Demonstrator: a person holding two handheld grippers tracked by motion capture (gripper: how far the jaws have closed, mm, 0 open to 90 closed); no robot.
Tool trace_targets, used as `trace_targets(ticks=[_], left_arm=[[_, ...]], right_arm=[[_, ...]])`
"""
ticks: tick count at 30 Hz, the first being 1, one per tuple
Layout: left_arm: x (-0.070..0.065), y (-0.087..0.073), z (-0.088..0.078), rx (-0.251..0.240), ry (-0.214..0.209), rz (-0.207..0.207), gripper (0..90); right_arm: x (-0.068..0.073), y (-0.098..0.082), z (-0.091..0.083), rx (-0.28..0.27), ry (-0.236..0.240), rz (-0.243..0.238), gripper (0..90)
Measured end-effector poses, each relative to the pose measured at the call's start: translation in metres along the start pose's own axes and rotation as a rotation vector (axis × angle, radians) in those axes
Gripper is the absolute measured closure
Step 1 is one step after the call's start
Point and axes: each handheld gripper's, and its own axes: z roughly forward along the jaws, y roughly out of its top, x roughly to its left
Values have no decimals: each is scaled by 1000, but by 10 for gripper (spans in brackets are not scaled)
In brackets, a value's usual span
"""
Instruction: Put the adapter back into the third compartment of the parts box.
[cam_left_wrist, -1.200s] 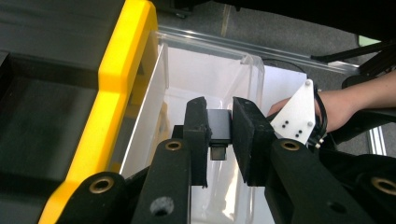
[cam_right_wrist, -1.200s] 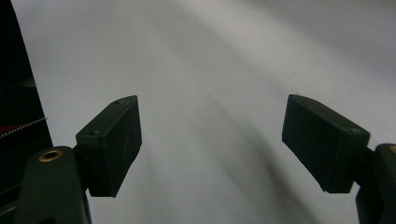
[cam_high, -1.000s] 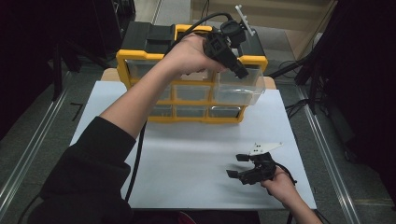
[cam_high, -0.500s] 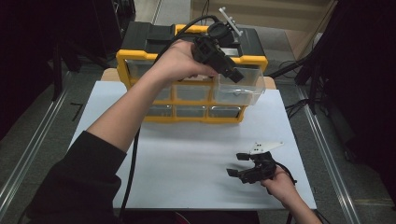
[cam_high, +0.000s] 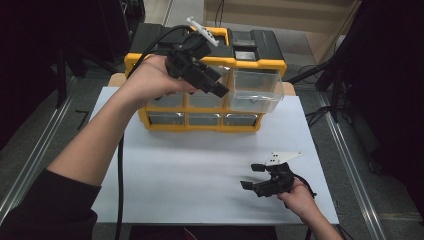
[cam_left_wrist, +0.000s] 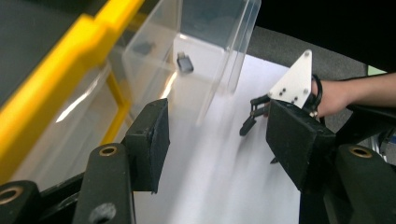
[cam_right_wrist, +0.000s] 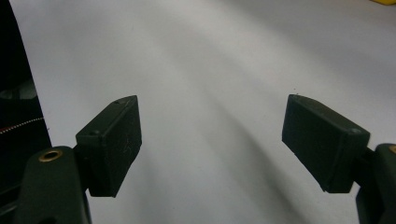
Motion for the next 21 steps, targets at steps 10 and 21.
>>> trace_targets(ticks=[10,21], left_arm=[[7,-32,4,8,-22,-65,399],[1,-63,23,-17,16,-46,259]], right_arm=[[-3,0,-1,-3,-2,13,181],[-2,0,-3,-18,-5,8,181]])
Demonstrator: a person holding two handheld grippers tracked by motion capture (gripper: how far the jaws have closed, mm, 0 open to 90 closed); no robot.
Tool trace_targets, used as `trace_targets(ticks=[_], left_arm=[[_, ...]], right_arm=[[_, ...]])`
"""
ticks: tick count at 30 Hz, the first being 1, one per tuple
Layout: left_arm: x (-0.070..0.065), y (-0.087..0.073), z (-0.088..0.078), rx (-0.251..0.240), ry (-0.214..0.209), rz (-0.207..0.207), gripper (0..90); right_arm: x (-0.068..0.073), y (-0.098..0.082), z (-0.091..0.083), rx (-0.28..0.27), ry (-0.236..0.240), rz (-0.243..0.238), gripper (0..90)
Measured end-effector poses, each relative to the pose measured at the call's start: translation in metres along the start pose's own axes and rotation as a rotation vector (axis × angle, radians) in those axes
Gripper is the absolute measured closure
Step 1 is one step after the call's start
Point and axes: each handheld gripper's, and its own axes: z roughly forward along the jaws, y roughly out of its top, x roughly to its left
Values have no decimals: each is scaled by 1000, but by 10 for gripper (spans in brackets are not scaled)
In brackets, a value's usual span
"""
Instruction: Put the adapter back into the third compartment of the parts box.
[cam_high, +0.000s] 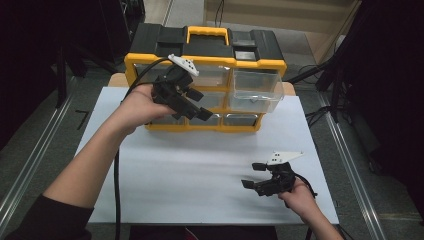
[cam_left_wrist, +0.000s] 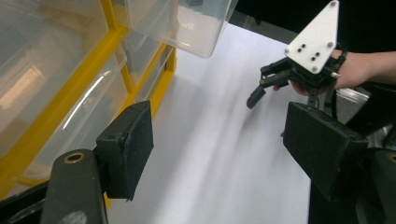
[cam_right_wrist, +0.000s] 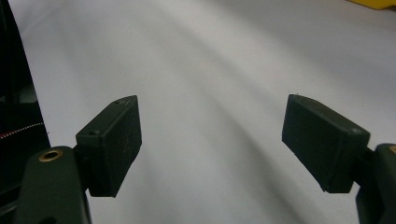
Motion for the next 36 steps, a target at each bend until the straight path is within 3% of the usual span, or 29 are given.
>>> trace_targets(ticks=[4,15,24,30,36], left_arm=[[-2,-13,13,8,29,-3,259],[-9,-44,40,26,47,9,219],[-12,-67,52,17,71,-25,219],[-11,-88,59,25,76,-52,219],[-11,-112,65,-2,85,-97,219]], right_arm=[[0,0,0,4,3,-1,181],[1,-1,0,10,4,2,181],[0,-1,1,16,3,2,181],[-1,-1,1,17,-5,5,181],[-1,-1,2,22,-6,2,180]])
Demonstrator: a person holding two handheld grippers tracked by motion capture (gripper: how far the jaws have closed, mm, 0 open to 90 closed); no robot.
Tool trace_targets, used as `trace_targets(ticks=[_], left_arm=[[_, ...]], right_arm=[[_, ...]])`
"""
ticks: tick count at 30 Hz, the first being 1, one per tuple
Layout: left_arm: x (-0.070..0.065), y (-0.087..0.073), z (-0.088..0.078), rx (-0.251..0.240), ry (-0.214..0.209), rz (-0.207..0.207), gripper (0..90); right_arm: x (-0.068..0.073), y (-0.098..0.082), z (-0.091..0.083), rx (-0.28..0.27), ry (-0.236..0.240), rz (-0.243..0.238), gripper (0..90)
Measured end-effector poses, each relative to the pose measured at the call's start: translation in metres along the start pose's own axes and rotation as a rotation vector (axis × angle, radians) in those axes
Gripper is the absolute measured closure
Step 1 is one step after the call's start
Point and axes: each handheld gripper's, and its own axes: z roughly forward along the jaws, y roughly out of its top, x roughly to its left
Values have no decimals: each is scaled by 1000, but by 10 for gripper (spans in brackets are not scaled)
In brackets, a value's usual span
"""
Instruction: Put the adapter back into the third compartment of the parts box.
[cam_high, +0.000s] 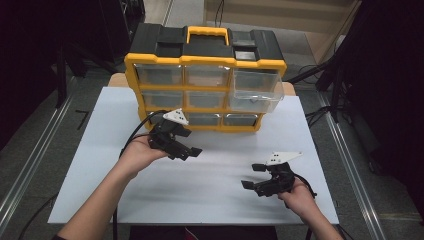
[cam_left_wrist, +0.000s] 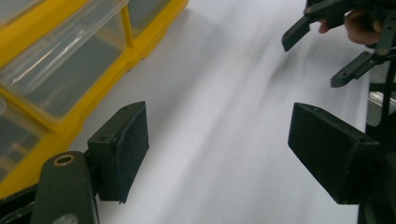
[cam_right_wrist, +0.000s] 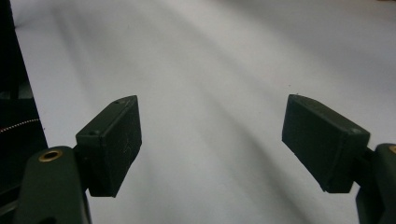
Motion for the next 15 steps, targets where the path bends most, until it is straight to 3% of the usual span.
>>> trace_targets(ticks=[3,15], left_arm=[[1,-12,5,3,30,-16,219],[-1,-46,12,-30,64,-78,219]], right_arm=[[0,0,0,0,-1,3,181],[0,-1,0,12,-1,8,181]])
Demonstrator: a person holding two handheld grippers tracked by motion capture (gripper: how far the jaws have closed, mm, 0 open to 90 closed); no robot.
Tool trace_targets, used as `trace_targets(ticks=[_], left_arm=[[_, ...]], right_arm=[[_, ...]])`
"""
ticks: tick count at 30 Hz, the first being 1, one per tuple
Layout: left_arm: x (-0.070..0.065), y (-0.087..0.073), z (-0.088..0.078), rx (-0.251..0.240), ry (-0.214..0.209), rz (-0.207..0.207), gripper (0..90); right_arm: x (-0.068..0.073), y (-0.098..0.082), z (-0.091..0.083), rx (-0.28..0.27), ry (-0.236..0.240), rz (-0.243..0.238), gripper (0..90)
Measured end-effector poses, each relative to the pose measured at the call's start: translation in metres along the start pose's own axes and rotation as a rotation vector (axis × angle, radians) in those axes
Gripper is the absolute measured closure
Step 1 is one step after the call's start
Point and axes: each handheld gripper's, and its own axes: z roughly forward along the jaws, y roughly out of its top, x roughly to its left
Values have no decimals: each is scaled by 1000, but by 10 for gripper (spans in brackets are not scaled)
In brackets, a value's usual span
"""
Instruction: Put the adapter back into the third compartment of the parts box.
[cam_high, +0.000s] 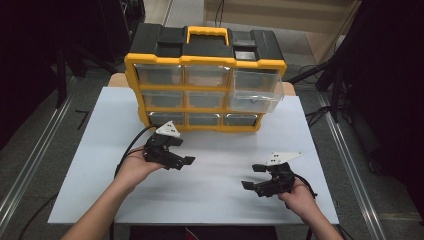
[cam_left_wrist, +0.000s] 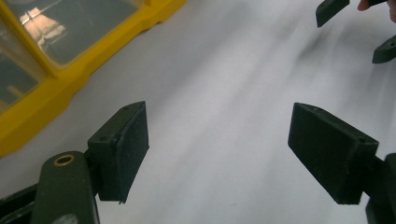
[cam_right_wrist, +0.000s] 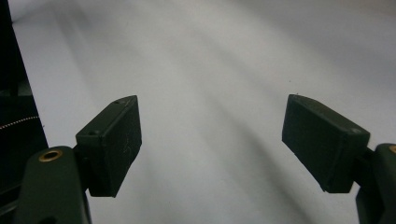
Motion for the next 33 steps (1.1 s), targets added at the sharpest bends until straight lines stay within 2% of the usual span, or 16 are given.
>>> trace_targets(ticks=[4,7,11,16,23,33], left_arm=[[-2,-14,-5,-25,11,-29,219],[-2,-23,-8,-18,-5,-47,219],[-3,-33,-11,6,1,-57,219],[-1,-46,-17,7,1,-85,219],[3,-67,-33,-14,12,-137,219],[6,-93,-49,-24,34,-179,219]], right_arm=[[-2,-1,0,6,-1,18,181],[-4,-2,0,-2,15,41,181],[-4,-2,-1,-1,10,38,181],[-4,-2,0,1,3,37,181],[-5,-3,0,7,-10,42,181],[-6,-3,0,8,-18,47,181]])
